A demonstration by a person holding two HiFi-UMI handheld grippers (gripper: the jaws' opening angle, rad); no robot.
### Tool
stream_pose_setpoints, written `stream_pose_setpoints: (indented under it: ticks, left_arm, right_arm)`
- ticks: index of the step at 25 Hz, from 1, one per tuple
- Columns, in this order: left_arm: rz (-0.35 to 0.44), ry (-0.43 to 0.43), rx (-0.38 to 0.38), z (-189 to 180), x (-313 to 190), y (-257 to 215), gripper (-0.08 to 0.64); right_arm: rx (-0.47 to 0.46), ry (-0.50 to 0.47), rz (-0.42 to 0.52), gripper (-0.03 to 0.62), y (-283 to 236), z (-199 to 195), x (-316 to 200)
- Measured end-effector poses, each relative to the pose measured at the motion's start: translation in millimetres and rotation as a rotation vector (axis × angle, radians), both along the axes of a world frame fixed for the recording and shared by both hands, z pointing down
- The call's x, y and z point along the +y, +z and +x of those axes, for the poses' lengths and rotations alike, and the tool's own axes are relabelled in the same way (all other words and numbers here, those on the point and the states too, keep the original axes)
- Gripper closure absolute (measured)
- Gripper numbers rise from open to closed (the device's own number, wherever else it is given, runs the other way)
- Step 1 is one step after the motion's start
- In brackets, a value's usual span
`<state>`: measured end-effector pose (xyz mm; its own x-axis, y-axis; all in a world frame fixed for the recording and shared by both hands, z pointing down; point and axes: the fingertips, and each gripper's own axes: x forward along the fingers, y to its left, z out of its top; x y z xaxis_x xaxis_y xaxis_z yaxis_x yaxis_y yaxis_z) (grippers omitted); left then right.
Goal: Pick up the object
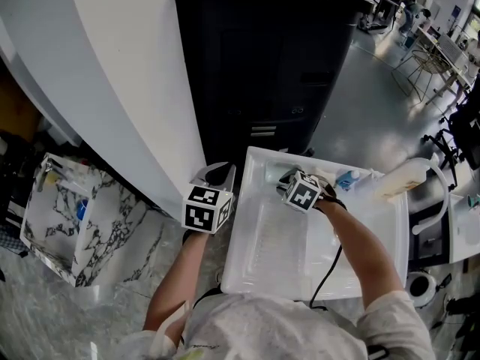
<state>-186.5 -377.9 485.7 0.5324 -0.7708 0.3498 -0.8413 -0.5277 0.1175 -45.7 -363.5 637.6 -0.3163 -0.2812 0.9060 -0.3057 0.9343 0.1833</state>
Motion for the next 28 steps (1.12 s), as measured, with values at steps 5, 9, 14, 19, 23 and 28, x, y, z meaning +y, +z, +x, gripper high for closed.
stream_pose_setpoints:
  ticks: [5, 9, 14, 19, 23, 28]
  left_arm:
    - [-0.002, -0.008, -0.002, -2, -1, 1, 0.554]
    - [0.000, -0.014, -0.002, -4, -1, 0, 0.554]
    - [-0.003, -0.012, -0.002, -3, 0, 1, 0.554]
    - [0.001, -0.010, -0.003, -3, -1, 0, 0.554]
    - [0.002, -0.006, 0.000, -3, -1, 0, 0.554]
    - [0.003, 0.014, 0.003, 1, -2, -2, 0.554]
  right_arm:
    - [0.012, -0.017, -0.008, 0.515, 1, -1, 2]
    - [0.015, -0.017, -0.003, 0.541, 3, 0, 0]
    - [0.018, -0.025, -0.005, 0.548, 3, 0, 1]
    - [0.012, -0.024, -0.018, 0.578, 3, -1, 2]
    - [0.003, -0.022, -0.026, 0.583, 2, -3, 5]
    - [-0.031, 0.012, -0.020, 0.583, -9, -5, 2]
